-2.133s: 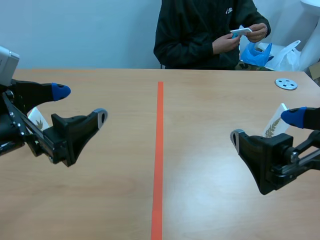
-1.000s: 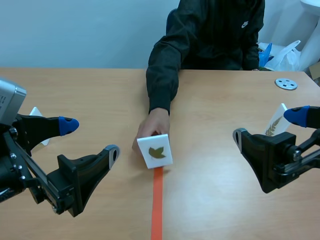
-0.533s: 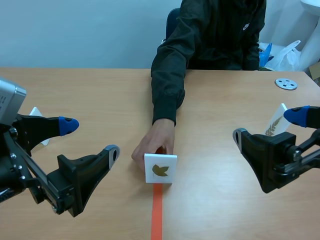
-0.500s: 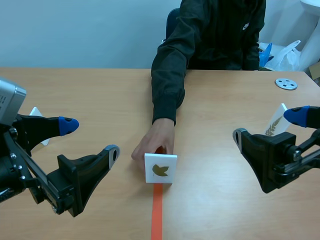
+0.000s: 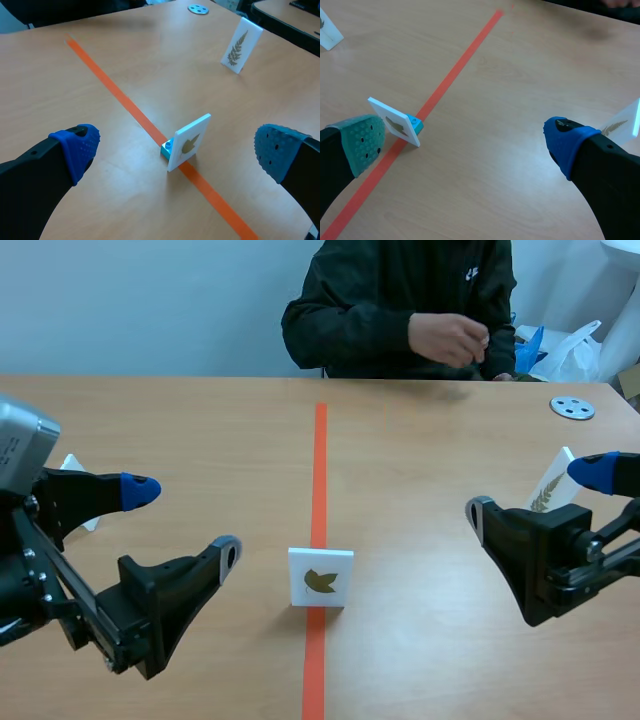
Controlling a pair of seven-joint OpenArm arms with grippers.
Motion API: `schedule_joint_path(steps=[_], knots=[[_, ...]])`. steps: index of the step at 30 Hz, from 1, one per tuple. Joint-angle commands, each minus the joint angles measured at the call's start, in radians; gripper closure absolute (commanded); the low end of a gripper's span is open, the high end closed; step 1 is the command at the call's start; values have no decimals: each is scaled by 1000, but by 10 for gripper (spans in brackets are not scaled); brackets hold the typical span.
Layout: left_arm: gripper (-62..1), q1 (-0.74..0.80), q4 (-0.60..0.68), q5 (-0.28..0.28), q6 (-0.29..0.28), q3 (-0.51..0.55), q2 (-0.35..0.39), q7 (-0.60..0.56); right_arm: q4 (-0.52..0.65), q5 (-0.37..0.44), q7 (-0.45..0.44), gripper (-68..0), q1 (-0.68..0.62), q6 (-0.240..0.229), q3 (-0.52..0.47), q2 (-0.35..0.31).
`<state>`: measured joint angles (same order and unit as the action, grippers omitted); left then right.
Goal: Sort the leaf by its shape. The table is split by an orange tape line. A compound leaf with several leaflets goes to the left side, a simple leaf with one blade goes to the right side. Return to the home posture when a red brick is placed on the table.
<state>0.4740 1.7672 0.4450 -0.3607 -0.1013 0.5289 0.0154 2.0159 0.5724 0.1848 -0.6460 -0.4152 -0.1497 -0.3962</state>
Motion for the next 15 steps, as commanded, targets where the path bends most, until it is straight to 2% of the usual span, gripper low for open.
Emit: schedule_joint_path(steps=[1, 5, 10, 15], knots=[[-623, -12, 7, -3, -2, 12, -2, -16, 8, 11, -15, -679, 12, 2, -8, -9], [-623, -30, 0, -68, -45, 11, -2, -18, 8, 11, -15, -679, 12, 2, -8, -9], [-623, -57, -2, -115, -110, 9, -2, -19, 8, 11, -15, -679, 12, 3, -8, -9], [-623, -105, -35, -153, -138, -23, 3, -21, 8, 11, -15, -679, 13, 3, -8, -9]])
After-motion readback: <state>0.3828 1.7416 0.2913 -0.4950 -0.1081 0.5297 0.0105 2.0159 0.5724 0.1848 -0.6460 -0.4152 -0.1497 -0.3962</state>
